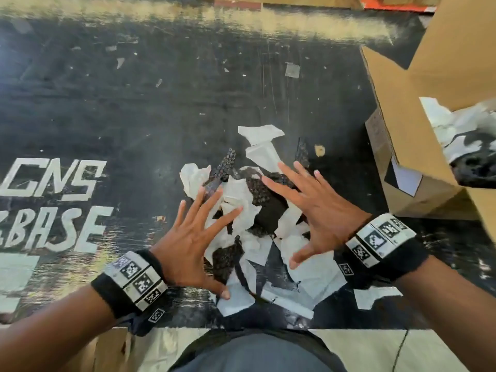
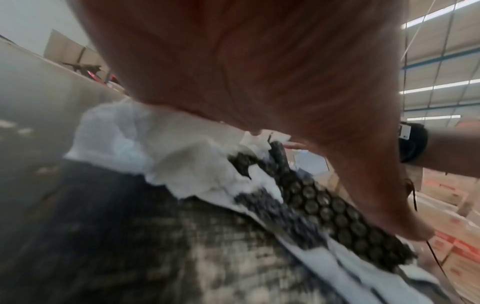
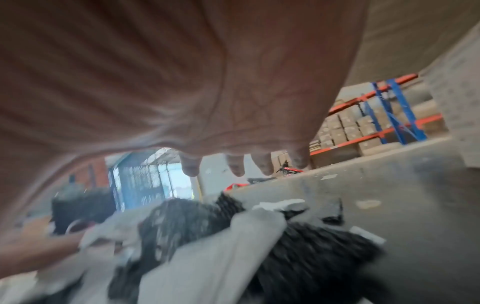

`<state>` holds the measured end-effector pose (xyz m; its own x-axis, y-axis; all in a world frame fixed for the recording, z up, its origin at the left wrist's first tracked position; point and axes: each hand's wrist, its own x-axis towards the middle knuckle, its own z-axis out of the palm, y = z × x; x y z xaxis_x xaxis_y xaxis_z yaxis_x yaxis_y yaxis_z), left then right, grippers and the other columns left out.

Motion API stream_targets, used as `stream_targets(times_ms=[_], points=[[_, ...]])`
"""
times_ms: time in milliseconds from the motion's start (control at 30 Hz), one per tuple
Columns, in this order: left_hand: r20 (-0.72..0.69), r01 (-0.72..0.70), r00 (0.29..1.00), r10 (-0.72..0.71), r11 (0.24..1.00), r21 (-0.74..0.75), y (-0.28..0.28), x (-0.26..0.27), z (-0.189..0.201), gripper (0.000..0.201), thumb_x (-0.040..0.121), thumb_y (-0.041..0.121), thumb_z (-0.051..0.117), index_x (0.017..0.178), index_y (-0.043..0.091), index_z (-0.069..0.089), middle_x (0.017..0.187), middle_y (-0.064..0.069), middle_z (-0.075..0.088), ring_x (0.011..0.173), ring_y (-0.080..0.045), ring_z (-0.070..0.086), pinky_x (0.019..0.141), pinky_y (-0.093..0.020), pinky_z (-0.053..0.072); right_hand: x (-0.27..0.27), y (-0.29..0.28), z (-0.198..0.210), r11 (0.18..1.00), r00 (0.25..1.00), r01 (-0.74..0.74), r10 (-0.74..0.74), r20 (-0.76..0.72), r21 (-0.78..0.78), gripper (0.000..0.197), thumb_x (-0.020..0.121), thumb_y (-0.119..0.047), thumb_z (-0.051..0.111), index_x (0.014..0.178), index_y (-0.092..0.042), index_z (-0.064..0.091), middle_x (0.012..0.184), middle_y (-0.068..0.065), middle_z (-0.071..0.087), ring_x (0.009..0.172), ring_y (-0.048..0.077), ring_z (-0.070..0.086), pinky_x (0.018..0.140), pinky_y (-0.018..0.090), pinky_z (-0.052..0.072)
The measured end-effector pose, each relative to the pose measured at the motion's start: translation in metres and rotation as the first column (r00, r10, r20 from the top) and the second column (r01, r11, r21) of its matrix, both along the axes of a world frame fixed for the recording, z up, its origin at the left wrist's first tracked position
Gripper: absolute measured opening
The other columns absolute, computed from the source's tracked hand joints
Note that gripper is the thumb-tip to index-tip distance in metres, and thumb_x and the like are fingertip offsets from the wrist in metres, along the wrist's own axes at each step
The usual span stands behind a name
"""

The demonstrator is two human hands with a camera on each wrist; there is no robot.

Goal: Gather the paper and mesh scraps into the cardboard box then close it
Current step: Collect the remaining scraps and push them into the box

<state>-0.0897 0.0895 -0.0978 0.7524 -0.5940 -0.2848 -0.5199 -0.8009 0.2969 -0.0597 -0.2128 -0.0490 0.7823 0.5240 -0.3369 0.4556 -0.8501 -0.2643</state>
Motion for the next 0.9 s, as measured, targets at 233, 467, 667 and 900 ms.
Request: stream_targets(times_ms=[233,467,667,900], points=[[0.011,0.003,1.000,-0.004,0.993,0.116,-0.011,-0.015,-0.032,0.151,0.037,0.110,0.041,0.154,0.032,-0.014,0.162,-0.009,-0.032,0.147,-0.038,-0.032,0.117,-0.072,0.002,-0.046,-0.029,-0.051,0.983,0.992,-0.038,0.016,-0.126,-0.180,0.159,0.037,-0.078,0.083,0.147,-0.050,-0.029,0.155,-0.002,-0.043,0.145,0.034,-0.034,0.119,0.064,-0.001],[0.033,-0.131,0.990,0.134,0.988,-0.081,-0.024,0.017,-0.029,0.099,0.061,0.078,0.072,0.138,0.025,0.037,0.161,-0.011,0.016,0.145,-0.040,0.027,0.114,-0.058,0.035,-0.005,0.009,-0.067,0.988,0.988,0.152,-0.153,-0.023,-0.032,0.124,0.057,-0.085,0.068,0.155,-0.049,0.001,0.166,-0.002,0.003,0.151,0.032,0.002,0.116,0.060,0.022],[0.109,-0.153,0.979,0.170,0.976,-0.154,-0.013,0.032,0.007,0.105,0.061,0.078,0.070,0.147,0.029,0.032,0.158,-0.005,0.021,0.139,-0.032,0.035,0.112,-0.055,0.038,0.012,-0.011,-0.023,0.983,0.983,0.179,-0.180,0.025,0.051,0.128,0.054,-0.091,0.065,0.156,-0.044,0.004,0.166,0.001,0.006,0.153,0.024,0.007,0.119,0.057,0.020],[-0.017,-0.225,0.974,0.225,0.973,-0.045,0.004,0.050,0.005,0.141,0.045,0.099,0.061,0.155,0.049,-0.011,0.166,-0.001,-0.020,0.152,-0.037,-0.017,0.113,-0.069,0.001,-0.064,-0.006,-0.022,0.994,0.998,-0.058,0.055,-0.044,-0.094,0.156,0.037,-0.090,0.072,0.150,-0.045,-0.025,0.158,0.004,-0.039,0.145,0.034,-0.034,0.117,0.067,-0.002]])
